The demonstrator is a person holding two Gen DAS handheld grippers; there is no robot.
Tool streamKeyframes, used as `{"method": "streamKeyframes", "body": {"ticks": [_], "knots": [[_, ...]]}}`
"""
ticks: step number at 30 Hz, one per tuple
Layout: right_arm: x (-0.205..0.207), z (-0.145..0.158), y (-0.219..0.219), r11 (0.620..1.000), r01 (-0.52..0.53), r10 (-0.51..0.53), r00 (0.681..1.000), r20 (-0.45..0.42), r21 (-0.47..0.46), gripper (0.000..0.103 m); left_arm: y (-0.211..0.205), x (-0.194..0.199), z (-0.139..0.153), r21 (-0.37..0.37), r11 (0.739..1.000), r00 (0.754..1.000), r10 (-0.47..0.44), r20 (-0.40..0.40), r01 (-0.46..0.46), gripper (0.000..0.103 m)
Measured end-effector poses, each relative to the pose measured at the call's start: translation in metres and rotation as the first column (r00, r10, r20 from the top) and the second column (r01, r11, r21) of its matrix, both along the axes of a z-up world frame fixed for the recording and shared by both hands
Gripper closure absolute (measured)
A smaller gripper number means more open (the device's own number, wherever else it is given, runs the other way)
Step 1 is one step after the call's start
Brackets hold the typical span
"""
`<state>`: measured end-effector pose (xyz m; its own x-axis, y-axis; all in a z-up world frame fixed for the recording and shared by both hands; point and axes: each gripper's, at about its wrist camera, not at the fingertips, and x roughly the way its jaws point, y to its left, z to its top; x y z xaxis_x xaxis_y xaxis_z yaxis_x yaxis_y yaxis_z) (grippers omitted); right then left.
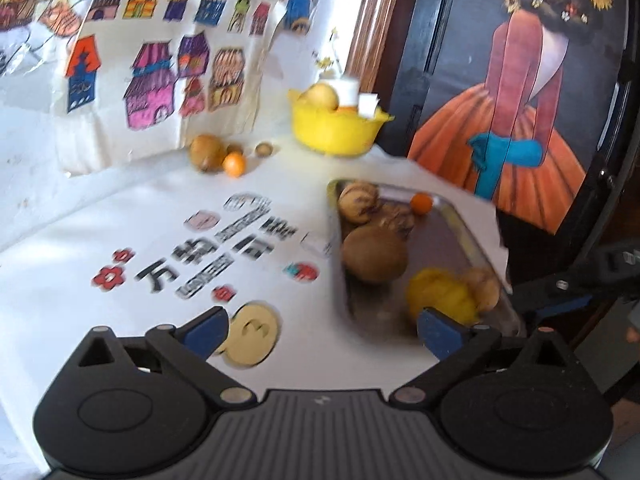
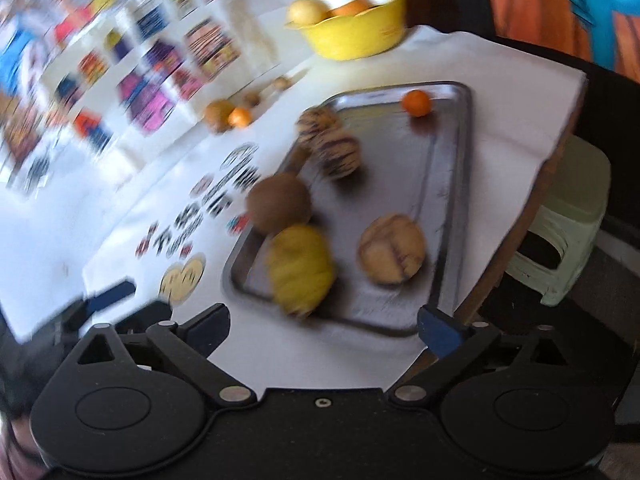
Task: Organize fruits
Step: 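Withdraw both open tools from the tray toward the remaining fruits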
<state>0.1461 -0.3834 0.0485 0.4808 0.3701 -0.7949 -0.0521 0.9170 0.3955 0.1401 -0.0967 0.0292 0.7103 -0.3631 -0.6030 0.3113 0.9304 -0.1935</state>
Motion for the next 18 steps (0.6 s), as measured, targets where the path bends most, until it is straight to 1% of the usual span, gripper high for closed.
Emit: {"method": "streamKeyframes", "body": {"ticks": [5,10,13,16,18], "knots": [[-0.008,0.004,0.028,0.988,-0.139,0.14,0.99,0.016,-0.073,0.001,0.026,0.003,-0.005,0.05,0.998,0.998,0.028,-0.056,-0.025,0.0],[-0.01,0.011,0.05,0.955,-0.252,0.267,0.96,0.08,-0.155,0.001,0.053,0.011,-0.007,0.108,0.992,0.995,0.076,-0.063,-0.069,0.0],[-0.007,0.018,0.062,0.93,-0.295,0.331,0.931,0.151,-0.219,0.001,0.068,0.018,-0.003,0.134,0.986,0.993,0.103,-0.049,-0.096,0.0],[-0.001,0.024,0.072,0.898,-0.328,0.398,0.889,0.226,-0.292,0.001,0.08,0.027,0.004,0.152,0.982,0.992,0.122,-0.031,-0.116,0.0],[0.006,0.026,0.075,0.881,-0.348,0.436,0.861,0.263,-0.322,0.001,0.087,0.034,0.011,0.162,0.979,0.992,0.128,-0.006,-0.125,0.0]]}}
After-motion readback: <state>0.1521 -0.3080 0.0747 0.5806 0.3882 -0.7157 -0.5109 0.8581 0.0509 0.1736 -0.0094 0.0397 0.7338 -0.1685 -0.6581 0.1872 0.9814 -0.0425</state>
